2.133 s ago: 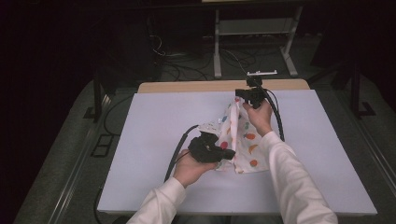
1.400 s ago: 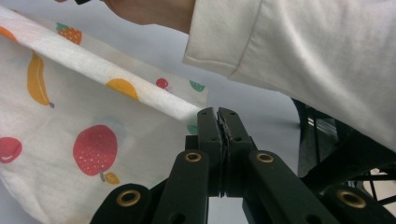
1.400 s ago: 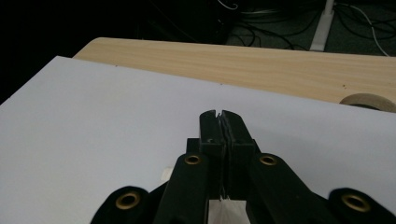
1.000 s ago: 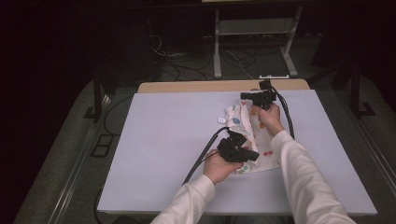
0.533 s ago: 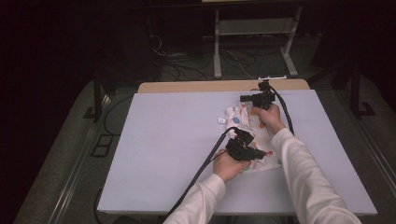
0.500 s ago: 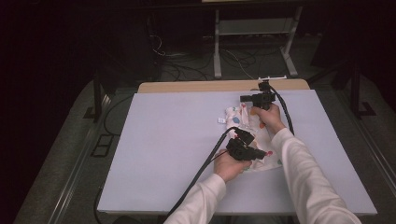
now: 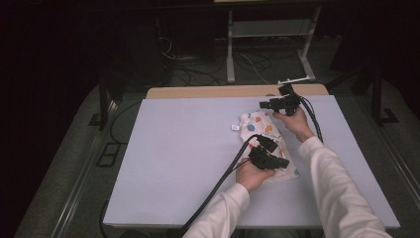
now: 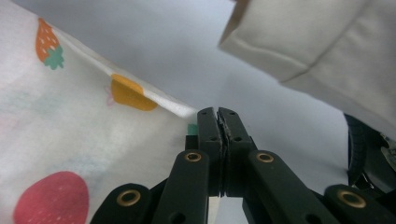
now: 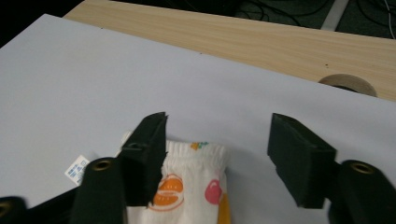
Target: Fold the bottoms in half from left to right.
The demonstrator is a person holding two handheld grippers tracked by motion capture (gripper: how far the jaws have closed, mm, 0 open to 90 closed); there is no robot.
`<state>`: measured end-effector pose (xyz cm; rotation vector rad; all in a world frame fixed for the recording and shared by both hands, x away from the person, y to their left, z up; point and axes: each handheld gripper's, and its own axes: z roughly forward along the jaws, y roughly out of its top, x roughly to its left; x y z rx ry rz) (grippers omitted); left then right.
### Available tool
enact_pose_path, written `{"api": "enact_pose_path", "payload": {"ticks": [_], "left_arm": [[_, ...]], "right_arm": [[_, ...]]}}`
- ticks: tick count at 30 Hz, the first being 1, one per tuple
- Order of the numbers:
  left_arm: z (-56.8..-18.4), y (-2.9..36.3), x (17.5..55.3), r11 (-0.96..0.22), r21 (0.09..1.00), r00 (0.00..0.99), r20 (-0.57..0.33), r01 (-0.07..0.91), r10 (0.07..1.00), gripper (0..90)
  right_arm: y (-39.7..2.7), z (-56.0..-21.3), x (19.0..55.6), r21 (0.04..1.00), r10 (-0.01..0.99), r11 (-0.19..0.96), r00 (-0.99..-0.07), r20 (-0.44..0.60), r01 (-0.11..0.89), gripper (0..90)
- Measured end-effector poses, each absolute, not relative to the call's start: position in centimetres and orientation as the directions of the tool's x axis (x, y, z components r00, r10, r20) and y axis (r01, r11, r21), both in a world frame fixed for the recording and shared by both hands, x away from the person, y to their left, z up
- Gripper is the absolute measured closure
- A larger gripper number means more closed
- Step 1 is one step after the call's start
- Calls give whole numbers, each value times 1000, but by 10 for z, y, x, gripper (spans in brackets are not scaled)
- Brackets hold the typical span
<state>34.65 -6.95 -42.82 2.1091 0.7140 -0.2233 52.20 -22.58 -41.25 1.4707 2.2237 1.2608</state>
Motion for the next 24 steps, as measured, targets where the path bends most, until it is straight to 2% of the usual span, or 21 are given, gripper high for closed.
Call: {"api": "enact_pose_path", "payload": {"ticks": [5, 8, 11, 15, 24], "left_arm": [[-430, -75, 347, -459, 683, 818, -404, 568, 410, 877], [-431, -78, 348, -461, 681, 817, -404, 569, 411, 877], [-433, -82, 348, -468, 677, 818, -405, 568, 408, 878], [-436, -87, 349, -472, 670, 816, -408, 573, 410, 877], [-441, -95, 351, -483, 655, 811, -414, 581, 413, 877]], "right_arm": [[-236, -409, 514, 738, 828, 154, -493, 266, 657, 152], [-241, -407, 510, 746, 831, 141, -488, 269, 651, 125], [-246, -407, 507, 742, 830, 135, -484, 277, 656, 44], [-251, -407, 502, 749, 825, 120, -485, 289, 652, 11], [-258, -410, 493, 747, 822, 116, -486, 299, 655, 0]]}}
